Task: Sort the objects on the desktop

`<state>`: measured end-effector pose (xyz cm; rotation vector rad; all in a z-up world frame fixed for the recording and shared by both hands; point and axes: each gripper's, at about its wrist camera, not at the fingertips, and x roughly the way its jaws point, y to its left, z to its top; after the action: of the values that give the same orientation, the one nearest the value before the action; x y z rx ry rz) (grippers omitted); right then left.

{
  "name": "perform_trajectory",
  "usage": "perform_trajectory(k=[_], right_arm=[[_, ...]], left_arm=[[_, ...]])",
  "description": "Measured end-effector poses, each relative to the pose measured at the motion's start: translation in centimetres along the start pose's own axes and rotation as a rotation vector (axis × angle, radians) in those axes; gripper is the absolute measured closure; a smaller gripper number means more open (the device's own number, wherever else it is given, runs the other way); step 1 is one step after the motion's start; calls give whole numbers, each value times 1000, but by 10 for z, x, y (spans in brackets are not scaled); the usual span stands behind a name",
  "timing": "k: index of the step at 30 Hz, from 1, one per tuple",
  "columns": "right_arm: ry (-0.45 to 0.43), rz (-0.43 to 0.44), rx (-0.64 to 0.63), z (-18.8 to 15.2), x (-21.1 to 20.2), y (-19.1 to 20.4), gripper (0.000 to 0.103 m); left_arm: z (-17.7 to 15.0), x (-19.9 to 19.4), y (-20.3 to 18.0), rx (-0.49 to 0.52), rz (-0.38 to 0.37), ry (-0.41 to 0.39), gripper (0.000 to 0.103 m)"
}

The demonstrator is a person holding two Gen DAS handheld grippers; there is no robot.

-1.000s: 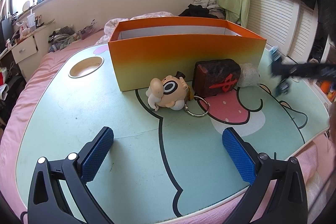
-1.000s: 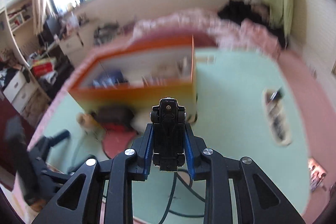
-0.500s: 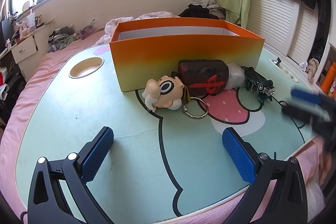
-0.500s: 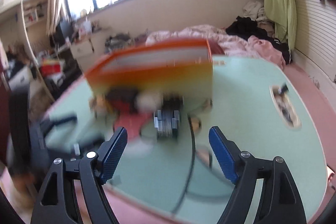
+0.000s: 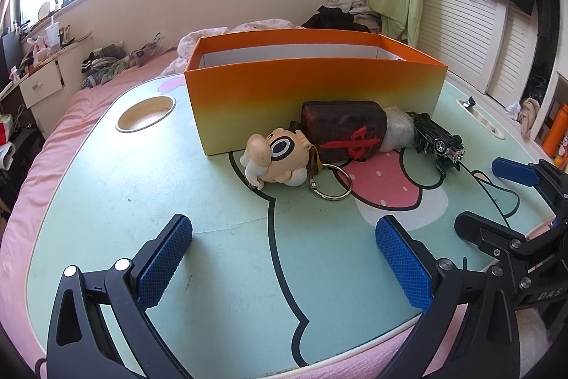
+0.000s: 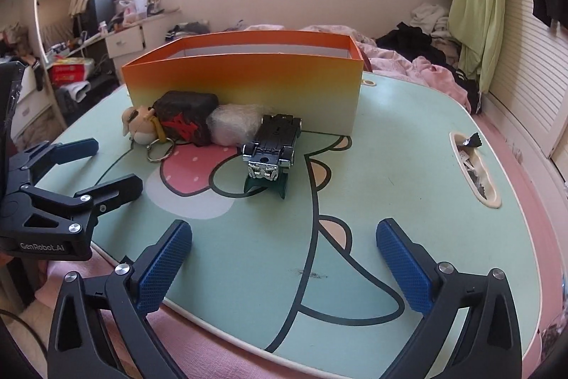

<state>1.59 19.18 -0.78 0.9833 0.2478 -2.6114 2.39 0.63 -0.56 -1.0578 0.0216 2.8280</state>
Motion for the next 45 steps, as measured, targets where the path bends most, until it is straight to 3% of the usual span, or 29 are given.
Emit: perform_trajectory(k=[14,16,18,21,23,25,28,30,32,34,38,39,40,41,45], right_arm=[[-1,3,2,0,-2,1,0],[-2,4,3,0,-2,1,0],[-2,7,3,-1,-2,3,0],[-1,6,3,0,-1,4,0],[-1,6,3,0,-2,3,0],[-2,7,3,-1,-2,4,0],[-2,6,3,-1,-2,4,0],[-2,7,3,-1,-2,4,0],[-1,5,3,-1,-2,4,0],[-2,9,2,0,-3,6,0],[-2,10,1,0,-2,8,0],[-2,10,1,1,-2,9,0],[-2,11,1,1,-2,9,0],[-3,11,1,1,-2,10,0],[-3,11,1,2,-1,10,0]], left_arm=[[0,0,1,1,2,4,0],[1,-7,1,-7,5,8,11],[13,-29,6,-49,-25,-46,39],[52,-64,0,-46,-54,-170,40],[81,-70,-13,12,-52,-189,40],[119,-52,-30,56,-119,-114,40],[162,19,-50,48,-192,166,40],[177,71,-52,-18,-146,308,40],[182,101,-51,-51,-75,366,40],[185,129,-55,-57,-60,428,42],[183,157,-57,-104,-76,493,46],[181,160,-60,-107,-83,515,69],[181,159,-61,-78,-29,491,83],[180,155,-66,-63,-12,471,88],[173,137,-52,-113,-136,401,88]])
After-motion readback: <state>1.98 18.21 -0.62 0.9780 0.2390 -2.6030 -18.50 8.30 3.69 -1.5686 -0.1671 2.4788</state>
